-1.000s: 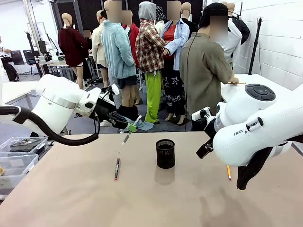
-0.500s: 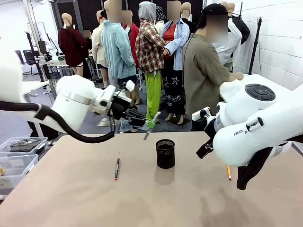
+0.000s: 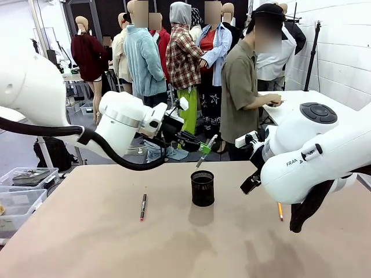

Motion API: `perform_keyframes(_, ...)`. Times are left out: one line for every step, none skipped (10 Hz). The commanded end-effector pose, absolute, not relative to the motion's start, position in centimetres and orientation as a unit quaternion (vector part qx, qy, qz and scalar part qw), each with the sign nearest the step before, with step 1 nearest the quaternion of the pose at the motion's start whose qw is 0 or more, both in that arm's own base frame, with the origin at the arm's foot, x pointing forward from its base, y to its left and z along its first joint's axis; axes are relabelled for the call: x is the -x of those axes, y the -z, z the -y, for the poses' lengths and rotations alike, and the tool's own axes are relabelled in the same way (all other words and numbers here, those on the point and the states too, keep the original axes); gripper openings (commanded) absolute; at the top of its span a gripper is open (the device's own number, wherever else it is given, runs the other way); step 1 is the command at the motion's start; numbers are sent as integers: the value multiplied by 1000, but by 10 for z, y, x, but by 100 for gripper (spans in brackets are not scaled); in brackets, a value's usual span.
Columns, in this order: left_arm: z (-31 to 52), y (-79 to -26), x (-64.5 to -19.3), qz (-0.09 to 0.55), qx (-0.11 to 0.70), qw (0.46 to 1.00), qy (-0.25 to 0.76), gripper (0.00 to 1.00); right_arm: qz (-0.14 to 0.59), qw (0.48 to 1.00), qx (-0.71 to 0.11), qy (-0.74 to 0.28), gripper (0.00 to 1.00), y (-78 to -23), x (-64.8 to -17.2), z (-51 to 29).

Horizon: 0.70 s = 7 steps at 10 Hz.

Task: Place the pens into the pen holder.
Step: Pick up a writing instrument from the table and place it into the Pen holder.

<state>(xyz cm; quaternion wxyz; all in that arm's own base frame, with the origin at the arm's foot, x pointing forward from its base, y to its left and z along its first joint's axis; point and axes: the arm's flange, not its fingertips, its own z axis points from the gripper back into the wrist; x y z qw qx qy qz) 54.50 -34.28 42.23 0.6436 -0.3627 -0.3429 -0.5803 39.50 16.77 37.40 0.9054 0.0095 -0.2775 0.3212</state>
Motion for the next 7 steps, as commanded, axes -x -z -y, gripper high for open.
perform_keyframes(362,-416,-562,326,351,664,574,0,277,905,-10,-321,100,-374,-395,-168)
perform_keyframes(362,-411,-565,320,363,667,567,0,277,905,-10,-321,100,-374,-395,-168)
perform_keyframes(360,-406,-566,317,379,665,559,0,277,905,-10,-321,100,-374,-395,-168)
perform_keyframes(356,-398,-568,318,382,670,551,0,277,905,-10,-321,100,-374,-395,-168)
perform_keyframes(351,-391,-567,314,390,671,546,0,277,905,-10,-321,100,-374,-395,-168)
perform_keyframes(346,-385,-562,317,392,671,544,0,277,905,-10,-321,100,-374,-395,-168)
perform_keyframes(340,-381,-558,318,395,670,542,0,277,905,-10,-321,100,-374,-395,-168)
